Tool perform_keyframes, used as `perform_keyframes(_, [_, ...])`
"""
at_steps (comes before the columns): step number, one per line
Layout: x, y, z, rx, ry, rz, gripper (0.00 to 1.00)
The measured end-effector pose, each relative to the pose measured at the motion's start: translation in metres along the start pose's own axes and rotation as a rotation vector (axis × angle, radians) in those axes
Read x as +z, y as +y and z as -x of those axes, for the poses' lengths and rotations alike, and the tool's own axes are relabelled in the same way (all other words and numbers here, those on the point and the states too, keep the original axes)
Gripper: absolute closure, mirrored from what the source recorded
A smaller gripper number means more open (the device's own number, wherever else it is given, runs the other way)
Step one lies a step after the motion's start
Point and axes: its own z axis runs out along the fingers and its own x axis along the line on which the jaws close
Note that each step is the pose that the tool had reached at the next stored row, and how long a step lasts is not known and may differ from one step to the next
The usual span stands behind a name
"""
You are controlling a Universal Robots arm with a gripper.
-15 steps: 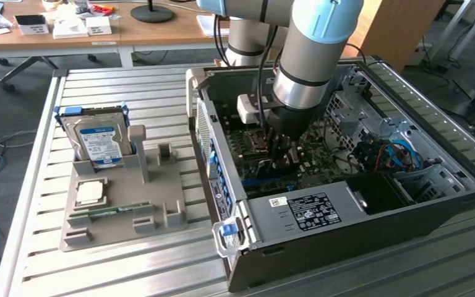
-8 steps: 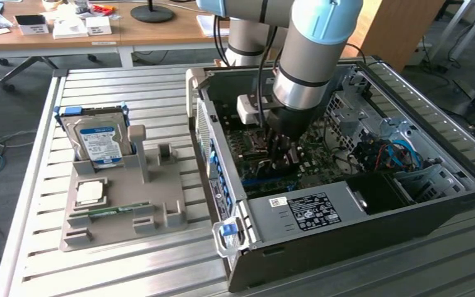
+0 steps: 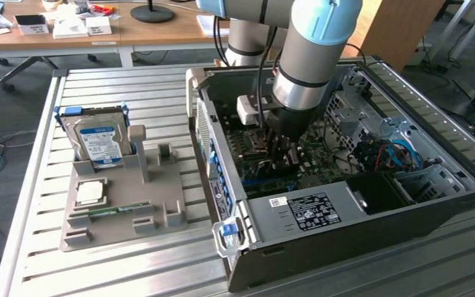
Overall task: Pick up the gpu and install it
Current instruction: 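Insert the gpu into the slot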
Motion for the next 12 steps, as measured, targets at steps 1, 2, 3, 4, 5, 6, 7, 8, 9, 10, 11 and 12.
perform_keyframes(1, [0.0, 0.0, 0.0, 0.0, 0.0, 0.0, 0.73])
perform_keyframes(2, [0.0, 0.0, 0.0, 0.0, -0.0001, 0.0, 0.73])
perform_keyframes(3, [0.0, 0.0, 0.0, 0.0, 0.0, 0.0, 0.73])
perform_keyframes(4, [0.0, 0.0, 0.0, 0.0, 0.0, 0.0, 0.73])
perform_keyframes(5, [0.0, 0.0, 0.0, 0.0, 0.0, 0.0, 0.73])
perform_keyframes(6, [0.0, 0.0, 0.0, 0.0, -0.0001, 0.0001, 0.73])
perform_keyframes(7, [0.0005, 0.0001, 0.0001, 0.0, -0.0015, -0.0001, 0.73])
perform_keyframes(8, [0.0004, 0.0001, 0.0001, 0.0, -0.001, -0.0003, 0.72])
perform_keyframes(9, [0.0003, 0.0, 0.0001, 0.0, -0.0007, -0.0003, 0.66])
perform_keyframes(10, [0.0001, 0.0001, 0.0001, 0.0, -0.0003, -0.0001, 0.6])
perform_keyframes(11, [0.0, 0.0001, 0.0, 0.0, -0.0001, 0.0, 0.6])
perform_keyframes(12, [0.0, 0.0, 0.0, 0.0, -0.0001, 0.0, 0.55])
